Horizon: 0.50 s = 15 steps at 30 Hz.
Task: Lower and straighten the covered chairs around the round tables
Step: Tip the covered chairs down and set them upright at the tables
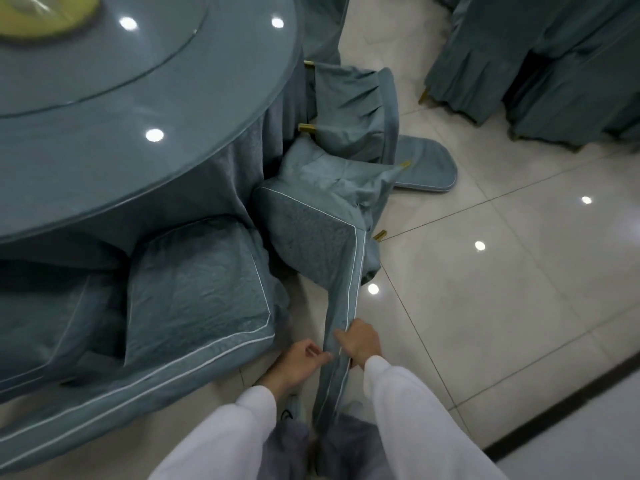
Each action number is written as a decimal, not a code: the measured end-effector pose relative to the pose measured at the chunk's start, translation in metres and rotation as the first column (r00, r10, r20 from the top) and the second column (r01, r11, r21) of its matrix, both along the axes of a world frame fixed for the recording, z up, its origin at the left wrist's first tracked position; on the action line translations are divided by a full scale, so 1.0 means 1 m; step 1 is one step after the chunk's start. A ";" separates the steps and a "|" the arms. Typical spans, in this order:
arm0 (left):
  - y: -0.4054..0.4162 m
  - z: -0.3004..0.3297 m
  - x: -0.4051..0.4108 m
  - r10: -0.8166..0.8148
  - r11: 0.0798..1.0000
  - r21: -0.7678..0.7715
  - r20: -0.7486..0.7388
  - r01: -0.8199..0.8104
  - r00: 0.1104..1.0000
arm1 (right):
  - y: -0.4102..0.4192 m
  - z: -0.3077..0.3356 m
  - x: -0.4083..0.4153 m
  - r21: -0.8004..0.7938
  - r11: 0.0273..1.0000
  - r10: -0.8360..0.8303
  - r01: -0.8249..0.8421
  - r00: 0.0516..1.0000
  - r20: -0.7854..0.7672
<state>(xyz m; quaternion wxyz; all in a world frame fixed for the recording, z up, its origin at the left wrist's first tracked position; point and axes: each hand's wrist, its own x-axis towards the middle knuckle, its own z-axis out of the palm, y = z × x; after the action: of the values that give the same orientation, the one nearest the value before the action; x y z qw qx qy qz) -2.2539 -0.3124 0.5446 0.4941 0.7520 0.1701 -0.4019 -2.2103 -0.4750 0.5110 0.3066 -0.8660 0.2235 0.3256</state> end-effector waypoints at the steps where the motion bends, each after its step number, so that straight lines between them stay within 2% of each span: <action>1: 0.000 0.012 -0.003 -0.025 1.000 -0.010 0.011 0.025 1.000 | 0.001 0.017 0.003 0.007 1.000 -0.014 0.014 1.000 0.007; 8: -0.001 0.074 -0.021 -0.303 0.953 0.035 0.040 0.302 0.952 | -0.003 0.091 0.023 0.145 0.974 -0.160 0.173 0.983 -0.094; 12: 0.005 0.084 -0.028 -0.436 0.888 0.220 0.120 0.404 0.892 | -0.004 0.115 0.036 0.201 0.938 -0.259 0.281 0.957 -0.128; 15: 0.005 0.090 -0.033 -0.454 0.867 0.322 0.190 0.382 0.870 | -0.005 0.124 0.046 0.223 0.919 -0.303 0.324 0.945 -0.126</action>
<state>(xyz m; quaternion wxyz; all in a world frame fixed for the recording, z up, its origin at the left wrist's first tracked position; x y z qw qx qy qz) -2.2864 -0.3077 0.6351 0.3036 0.8777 -0.0106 -0.3706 -2.1643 -0.4796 0.6346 0.4473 -0.7600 0.3315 0.3353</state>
